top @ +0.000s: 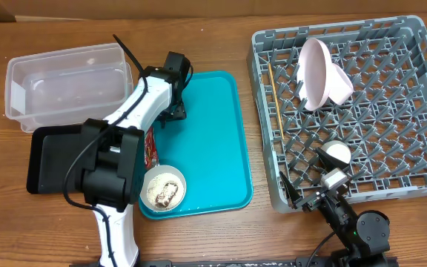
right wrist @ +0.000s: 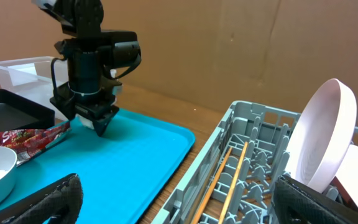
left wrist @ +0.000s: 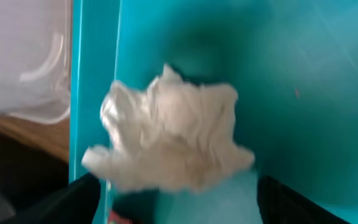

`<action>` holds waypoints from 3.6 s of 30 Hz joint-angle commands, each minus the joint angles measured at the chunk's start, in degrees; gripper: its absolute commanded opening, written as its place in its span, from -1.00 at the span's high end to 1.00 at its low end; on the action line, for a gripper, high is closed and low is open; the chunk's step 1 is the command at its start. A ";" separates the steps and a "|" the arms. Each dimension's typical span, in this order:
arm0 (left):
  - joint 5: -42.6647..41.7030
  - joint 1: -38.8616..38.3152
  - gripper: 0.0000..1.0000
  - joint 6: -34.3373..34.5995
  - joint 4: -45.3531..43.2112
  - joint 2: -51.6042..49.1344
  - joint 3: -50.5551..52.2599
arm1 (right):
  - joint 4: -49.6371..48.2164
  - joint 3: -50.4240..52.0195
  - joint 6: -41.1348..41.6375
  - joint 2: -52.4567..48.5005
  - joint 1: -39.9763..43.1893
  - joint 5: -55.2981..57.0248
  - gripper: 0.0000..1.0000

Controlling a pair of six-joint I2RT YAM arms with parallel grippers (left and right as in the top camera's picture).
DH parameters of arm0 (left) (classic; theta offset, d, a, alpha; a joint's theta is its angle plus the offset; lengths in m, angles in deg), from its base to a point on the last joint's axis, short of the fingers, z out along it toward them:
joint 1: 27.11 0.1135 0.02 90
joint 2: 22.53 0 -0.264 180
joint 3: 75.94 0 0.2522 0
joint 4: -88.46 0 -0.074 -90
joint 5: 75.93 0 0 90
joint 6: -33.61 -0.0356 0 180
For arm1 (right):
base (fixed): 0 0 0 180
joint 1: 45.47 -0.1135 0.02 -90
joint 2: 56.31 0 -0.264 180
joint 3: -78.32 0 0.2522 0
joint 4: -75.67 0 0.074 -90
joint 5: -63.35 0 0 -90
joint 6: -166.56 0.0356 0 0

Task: Sort waste into correct bins and load items into the dishwasher
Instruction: 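Reach the left gripper to the white tissue on the tray, then grasp the white tissue and lift it over the clear bin, then open the left gripper to drop the tissue into the clear bin, then move the left gripper to the red wrapper and grasp it, then carry the red wrapper over the clear bin and release it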

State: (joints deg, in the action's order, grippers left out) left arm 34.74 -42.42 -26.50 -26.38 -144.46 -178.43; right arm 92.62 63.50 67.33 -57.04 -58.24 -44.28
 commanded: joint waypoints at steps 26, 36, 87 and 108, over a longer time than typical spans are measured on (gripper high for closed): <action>-6.43 1.05 0.92 0.00 12.85 4.17 -10.86 | -0.07 0.61 0.00 0.57 0.22 -0.07 -1.00; -5.07 10.34 0.85 0.15 12.59 15.50 -15.61 | -0.07 0.61 0.00 0.57 0.22 -0.07 -1.00; -14.62 6.60 0.10 -0.07 9.25 10.56 11.13 | -0.07 0.61 0.00 0.57 0.22 -0.07 -1.00; -15.93 9.53 0.92 -0.09 23.71 11.32 -16.26 | -0.09 0.61 0.00 0.57 0.22 -0.07 -1.00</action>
State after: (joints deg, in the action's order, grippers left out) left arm 18.96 -34.05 -26.50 -4.39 -134.43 -186.47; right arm 92.66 63.50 67.33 -57.04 -58.24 -44.28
